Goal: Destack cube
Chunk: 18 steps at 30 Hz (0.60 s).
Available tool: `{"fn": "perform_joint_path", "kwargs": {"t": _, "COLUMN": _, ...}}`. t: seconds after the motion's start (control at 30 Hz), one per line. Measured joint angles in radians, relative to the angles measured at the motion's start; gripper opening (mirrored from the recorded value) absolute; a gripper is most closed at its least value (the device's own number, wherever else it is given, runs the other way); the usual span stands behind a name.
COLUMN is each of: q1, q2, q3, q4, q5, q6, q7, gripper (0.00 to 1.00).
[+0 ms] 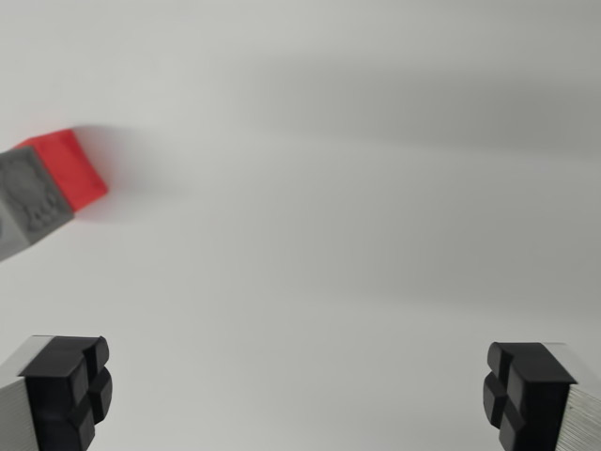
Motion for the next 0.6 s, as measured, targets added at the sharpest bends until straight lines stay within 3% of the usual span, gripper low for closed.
{"fn": "perform_joint_path", "kwargs": {"t": 0.6, "q1": 0.059, "q2": 0.032, "q3": 0.040, "q4": -0.045, "q5": -0.011, "q6": 0.083, "q7": -0.030, "gripper": 1.00}}
